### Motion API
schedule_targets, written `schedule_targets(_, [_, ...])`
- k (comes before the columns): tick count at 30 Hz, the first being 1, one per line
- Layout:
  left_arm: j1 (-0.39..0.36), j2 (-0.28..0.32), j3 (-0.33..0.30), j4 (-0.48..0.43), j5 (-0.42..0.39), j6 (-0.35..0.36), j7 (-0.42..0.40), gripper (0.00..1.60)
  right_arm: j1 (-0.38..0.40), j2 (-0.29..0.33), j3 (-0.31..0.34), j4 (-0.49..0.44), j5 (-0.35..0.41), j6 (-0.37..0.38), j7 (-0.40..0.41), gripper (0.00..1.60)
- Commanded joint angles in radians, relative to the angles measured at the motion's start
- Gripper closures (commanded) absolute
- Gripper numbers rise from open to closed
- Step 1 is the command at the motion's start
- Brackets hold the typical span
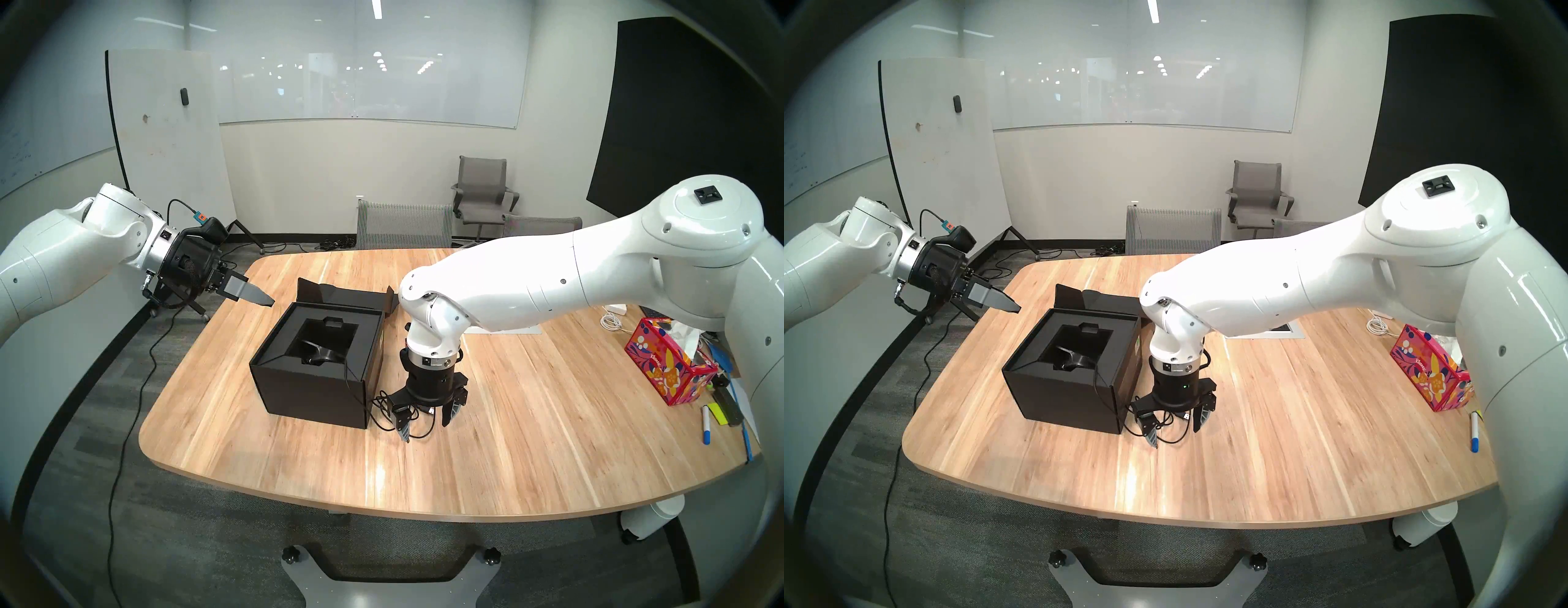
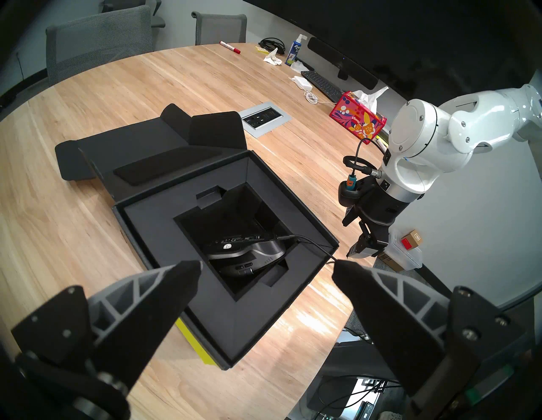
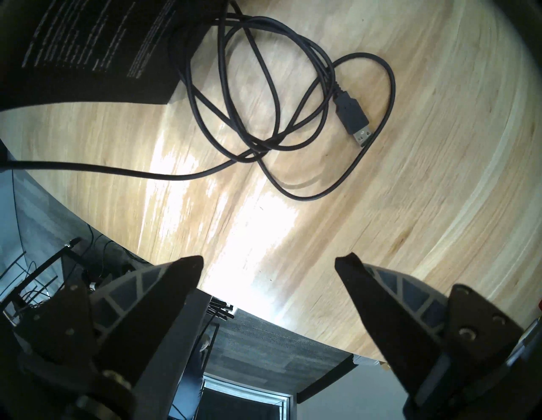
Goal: Open the box and place the mouse inside
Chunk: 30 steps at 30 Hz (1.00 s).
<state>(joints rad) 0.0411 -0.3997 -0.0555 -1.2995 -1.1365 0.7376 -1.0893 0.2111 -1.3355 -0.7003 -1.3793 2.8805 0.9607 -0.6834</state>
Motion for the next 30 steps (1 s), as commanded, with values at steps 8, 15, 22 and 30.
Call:
schedule_targets(8, [-0.021,-0.002,-0.012,0.003,-0.003,-0.002,-0.026,0.0,0.019,-0.038,-0.039,0.038,-0.001,-0.001,0.048,0.0])
schedule_targets(15, [-0.022,-0.003,-0.011,0.003,-0.003,-0.003,-0.027,0.0,0.007,-0.063,-0.059,0.07,-0.001,-0.001,0.069,0.0])
schedule_targets(22, [-0.024,-0.003,-0.009,0.004,-0.002,-0.003,-0.029,0.0,-0.005,-0.083,-0.071,0.088,-0.001,-0.001,0.056,0.0])
schedule_targets(30, [-0.025,-0.004,-0.008,0.005,-0.002,-0.004,-0.03,0.0,-0.018,-0.092,-0.08,0.086,-0.001,-0.039,0.04,0.0])
